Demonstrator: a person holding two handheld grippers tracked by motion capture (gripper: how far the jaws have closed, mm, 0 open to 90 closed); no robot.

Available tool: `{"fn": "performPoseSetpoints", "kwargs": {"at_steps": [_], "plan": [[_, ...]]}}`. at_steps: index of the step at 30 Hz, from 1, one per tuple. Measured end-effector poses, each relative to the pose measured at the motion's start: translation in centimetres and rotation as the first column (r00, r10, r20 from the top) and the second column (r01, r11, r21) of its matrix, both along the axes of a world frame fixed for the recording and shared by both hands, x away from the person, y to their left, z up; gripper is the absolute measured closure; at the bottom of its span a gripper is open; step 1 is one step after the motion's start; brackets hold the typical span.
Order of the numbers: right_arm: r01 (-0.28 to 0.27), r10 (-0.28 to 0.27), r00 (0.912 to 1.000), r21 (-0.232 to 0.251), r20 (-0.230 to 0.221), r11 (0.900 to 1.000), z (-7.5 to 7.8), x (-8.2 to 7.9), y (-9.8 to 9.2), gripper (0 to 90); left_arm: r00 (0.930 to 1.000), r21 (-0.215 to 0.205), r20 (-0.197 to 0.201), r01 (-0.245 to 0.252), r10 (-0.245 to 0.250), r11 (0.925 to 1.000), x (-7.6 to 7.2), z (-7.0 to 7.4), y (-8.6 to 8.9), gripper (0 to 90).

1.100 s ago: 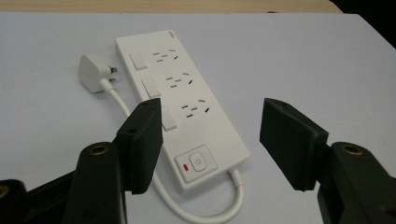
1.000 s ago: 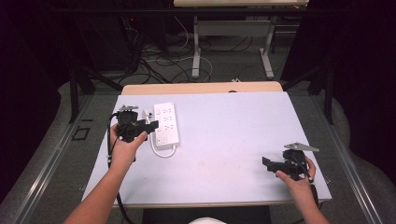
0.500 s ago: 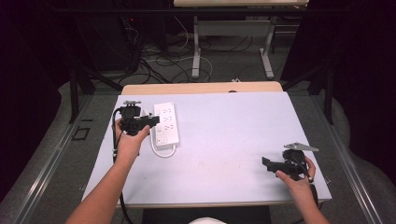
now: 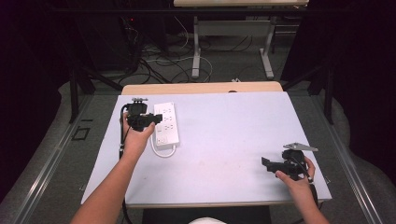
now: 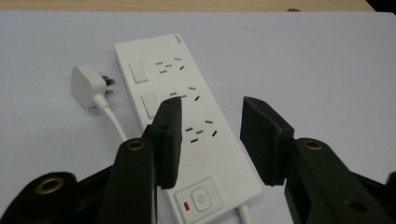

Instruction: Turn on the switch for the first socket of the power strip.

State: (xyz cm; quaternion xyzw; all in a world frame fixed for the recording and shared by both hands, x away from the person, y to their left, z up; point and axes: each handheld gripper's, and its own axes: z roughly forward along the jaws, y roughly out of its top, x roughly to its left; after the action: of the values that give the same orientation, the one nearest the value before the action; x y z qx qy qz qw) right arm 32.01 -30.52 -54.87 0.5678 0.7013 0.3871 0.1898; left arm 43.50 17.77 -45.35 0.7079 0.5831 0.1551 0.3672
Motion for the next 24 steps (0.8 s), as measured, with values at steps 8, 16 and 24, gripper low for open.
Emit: {"fn": "performPoseSetpoints", "kwargs": {"at_steps": [8,16,24], "plan": [[-0.006,0.006,1.0000,0.002,-0.005,1.000,0.0,0.0,0.0,8.6,0.9996,0.019,-0.017,-0.020,0.020,0.9996,1.0,-0.4,-0.4,60.2],[-0.012,0.012,0.9999,-0.001,-0.004,1.000,-0.1,0.1,-0.1,8.9,0.9977,0.037,-0.049,-0.045,0.047,0.9983,1.7,-1.0,-0.5,65.3],[-0.011,0.011,0.9999,0.003,-0.008,1.000,-0.1,0.1,-0.1,9.3,0.9919,0.045,-0.098,-0.077,0.081,0.9961,2.5,-1.7,-0.1,72.9]]}}
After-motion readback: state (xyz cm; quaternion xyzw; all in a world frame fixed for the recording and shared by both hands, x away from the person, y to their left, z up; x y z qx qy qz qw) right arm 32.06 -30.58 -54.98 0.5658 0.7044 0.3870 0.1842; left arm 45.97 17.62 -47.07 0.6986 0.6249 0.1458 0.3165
